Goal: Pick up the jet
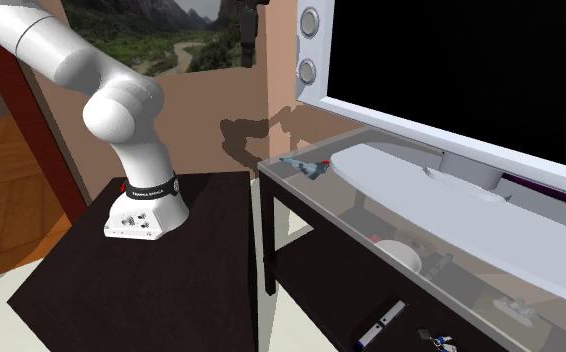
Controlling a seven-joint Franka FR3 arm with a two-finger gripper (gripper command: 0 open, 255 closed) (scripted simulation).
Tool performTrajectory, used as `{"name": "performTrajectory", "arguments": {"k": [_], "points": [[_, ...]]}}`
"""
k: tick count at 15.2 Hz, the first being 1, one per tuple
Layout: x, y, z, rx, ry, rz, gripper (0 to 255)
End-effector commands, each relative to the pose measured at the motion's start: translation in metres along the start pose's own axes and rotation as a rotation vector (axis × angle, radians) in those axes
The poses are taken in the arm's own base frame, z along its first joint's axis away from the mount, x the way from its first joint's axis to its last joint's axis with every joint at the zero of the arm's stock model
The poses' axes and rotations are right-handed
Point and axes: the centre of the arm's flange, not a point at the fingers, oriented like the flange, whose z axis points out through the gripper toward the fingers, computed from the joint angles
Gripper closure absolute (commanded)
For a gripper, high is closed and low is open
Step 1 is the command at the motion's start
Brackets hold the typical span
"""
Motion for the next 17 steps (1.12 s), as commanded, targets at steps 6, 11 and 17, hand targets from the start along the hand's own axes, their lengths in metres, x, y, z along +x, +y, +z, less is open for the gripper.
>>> {"name": "performTrajectory", "arguments": {"k": [6, 11, 17], "points": [[0.017, -0.021, 0.056, 0.026, 0.041, 0.09, 0], [0.039, -0.042, 0.112, 0.052, 0.082, 0.179, 0], [0.07, -0.066, 0.176, 0.083, 0.132, 0.287, 0]]}}
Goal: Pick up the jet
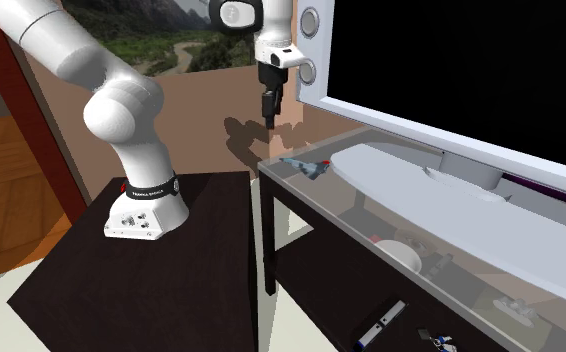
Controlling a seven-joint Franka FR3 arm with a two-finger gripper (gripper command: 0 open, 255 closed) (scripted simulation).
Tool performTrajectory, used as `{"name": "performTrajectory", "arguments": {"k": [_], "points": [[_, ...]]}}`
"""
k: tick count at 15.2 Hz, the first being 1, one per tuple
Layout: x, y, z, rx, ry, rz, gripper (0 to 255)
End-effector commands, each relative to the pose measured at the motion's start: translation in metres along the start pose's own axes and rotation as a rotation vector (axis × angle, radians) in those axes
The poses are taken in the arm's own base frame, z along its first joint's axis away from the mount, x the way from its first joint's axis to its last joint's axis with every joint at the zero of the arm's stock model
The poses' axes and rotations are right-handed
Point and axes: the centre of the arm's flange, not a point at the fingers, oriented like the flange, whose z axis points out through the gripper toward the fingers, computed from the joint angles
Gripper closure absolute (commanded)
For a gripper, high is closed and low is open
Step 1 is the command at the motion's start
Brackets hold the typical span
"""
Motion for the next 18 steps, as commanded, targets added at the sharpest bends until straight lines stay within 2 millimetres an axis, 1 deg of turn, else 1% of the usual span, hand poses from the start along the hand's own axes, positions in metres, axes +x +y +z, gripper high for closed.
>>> {"name": "performTrajectory", "arguments": {"k": [1, 6, 11, 12, 18], "points": [[0.007, -0.007, 0.023, 0.012, 0.021, 0.038, 0], [0.026, -0.028, 0.079, 0.038, 0.062, 0.128, 0], [0.05, -0.049, 0.133, 0.064, 0.103, 0.218, 0], [0.051, -0.05, 0.136, 0.065, 0.105, 0.222, 0], [0.052, -0.046, 0.168, 0.065, 0.105, 0.222, 0]]}}
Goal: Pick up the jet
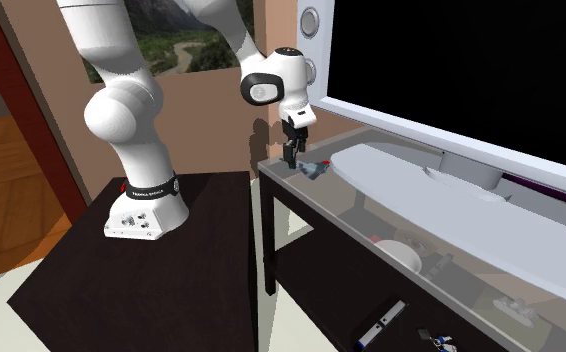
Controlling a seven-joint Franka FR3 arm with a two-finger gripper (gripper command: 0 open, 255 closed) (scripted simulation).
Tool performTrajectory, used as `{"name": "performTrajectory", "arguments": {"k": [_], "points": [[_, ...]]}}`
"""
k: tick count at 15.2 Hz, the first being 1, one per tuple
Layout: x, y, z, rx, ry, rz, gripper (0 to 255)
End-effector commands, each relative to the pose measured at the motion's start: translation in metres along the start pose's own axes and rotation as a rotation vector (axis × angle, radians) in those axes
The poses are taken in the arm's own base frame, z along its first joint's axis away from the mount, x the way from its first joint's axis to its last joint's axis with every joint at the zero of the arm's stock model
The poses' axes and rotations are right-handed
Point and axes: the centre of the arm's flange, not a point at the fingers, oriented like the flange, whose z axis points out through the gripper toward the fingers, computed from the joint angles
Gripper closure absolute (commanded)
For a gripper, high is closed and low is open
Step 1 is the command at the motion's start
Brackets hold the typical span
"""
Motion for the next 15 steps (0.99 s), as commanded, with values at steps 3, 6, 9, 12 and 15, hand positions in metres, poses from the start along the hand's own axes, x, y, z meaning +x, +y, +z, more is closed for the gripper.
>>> {"name": "performTrajectory", "arguments": {"k": [3, 6, 9, 12, 15], "points": [[0.0, 0.002, 0.014, 0.0, 0.001, 0.0, 0], [-0.001, 0.002, 0.013, 0.0, 0.001, 0.0, 255], [0.0, 0.002, 0.014, 0.0, 0.001, 0.0, 255], [0.0, 0.002, 0.013, 0.0, 0.001, 0.0, 255], [0.0, 0.0, 0.003, 0.0, 0.001, 0.0, 255]]}}
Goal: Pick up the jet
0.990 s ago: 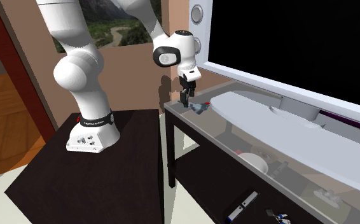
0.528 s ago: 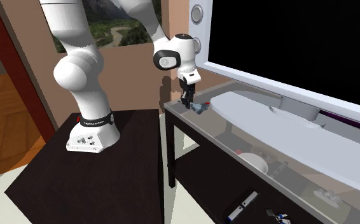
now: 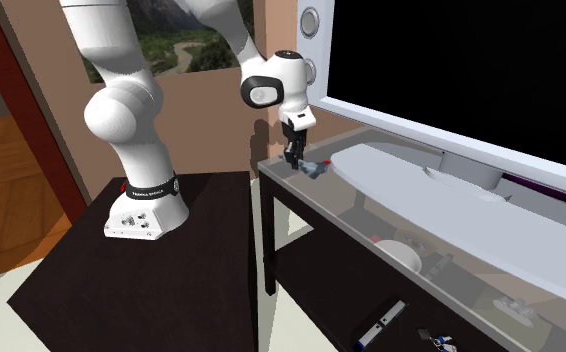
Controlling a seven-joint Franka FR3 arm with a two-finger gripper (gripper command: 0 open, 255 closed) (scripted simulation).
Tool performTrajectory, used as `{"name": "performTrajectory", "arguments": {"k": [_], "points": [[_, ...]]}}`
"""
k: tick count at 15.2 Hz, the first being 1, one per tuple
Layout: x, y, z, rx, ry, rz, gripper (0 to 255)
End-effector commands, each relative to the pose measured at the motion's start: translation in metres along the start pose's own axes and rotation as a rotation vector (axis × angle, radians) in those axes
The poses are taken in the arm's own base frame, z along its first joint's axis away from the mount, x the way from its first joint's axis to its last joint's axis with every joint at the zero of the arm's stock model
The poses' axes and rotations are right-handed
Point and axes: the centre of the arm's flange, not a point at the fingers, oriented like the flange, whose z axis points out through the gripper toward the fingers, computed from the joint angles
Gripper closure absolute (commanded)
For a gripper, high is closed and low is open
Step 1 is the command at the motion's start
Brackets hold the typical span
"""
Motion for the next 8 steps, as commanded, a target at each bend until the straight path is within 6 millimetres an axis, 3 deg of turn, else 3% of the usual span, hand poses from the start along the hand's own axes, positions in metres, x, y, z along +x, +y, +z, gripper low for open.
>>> {"name": "performTrajectory", "arguments": {"k": [1, 8], "points": [[0.001, -0.002, -0.009, 0.0, 0.0, -0.001, 255], [0.002, -0.009, -0.045, 0.0, 0.0, -0.001, 255]]}}
